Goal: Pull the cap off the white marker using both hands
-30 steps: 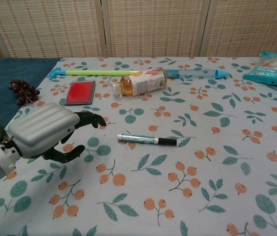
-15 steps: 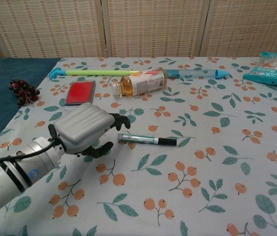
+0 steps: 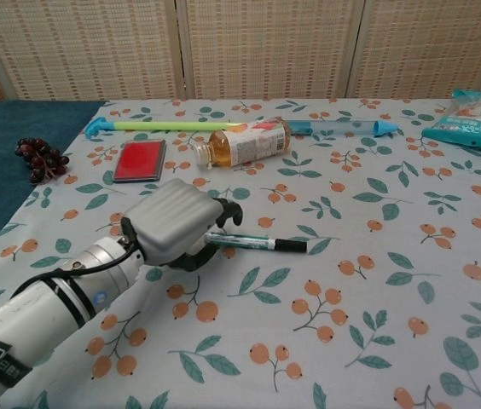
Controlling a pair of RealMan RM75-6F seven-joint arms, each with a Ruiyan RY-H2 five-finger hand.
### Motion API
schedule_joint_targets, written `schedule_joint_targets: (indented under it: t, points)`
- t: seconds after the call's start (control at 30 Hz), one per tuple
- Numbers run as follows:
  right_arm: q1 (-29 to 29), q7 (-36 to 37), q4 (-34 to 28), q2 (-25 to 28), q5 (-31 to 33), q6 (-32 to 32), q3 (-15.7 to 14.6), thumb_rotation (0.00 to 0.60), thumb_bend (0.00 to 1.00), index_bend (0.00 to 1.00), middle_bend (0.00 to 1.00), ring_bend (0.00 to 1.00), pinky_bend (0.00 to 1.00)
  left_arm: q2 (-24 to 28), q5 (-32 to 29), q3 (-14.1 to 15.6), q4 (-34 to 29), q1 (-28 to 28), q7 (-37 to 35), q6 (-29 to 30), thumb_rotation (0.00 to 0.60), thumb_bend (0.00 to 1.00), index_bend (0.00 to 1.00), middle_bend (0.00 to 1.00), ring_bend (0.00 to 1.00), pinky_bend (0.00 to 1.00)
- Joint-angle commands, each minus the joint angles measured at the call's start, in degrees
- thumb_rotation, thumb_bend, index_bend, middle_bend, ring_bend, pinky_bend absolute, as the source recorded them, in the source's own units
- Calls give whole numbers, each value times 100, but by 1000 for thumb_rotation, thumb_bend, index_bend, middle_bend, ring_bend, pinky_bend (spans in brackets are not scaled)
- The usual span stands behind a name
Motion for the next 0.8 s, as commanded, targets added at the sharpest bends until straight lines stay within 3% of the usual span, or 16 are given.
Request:
schedule_joint_targets:
  t: [0.03, 0.2, 0.53, 0.67, 0.8]
  points:
    - [3, -4, 8, 0, 22, -8, 9, 600, 215, 0, 0, 0, 0, -133, -30, 25, 191, -95, 4, -28, 600, 455, 326, 371, 705, 959]
    - [10, -1, 17, 7, 54, -31, 18, 600, 216, 0, 0, 0, 0, -262, -1, 78, 478, -178, -18, 60, 600, 454, 370, 421, 722, 971]
    - [-6, 5, -36, 42, 26, 2, 6, 600, 216, 0, 0, 0, 0, -505, 104, 195, 978, -178, -175, 496, 600, 450, 558, 641, 770, 1000]
    - [10, 14, -39, -24, -64, 21, -8, 600, 216, 0, 0, 0, 0, -590, 186, 214, 1115, -140, -368, 885, 600, 449, 702, 785, 807, 1000]
    - [36, 60, 98, -503, -180, 67, -14, 600, 216, 0, 0, 0, 0, -626, 180, 232, 1040, -43, -598, 1149, 600, 511, 851, 931, 845, 1000]
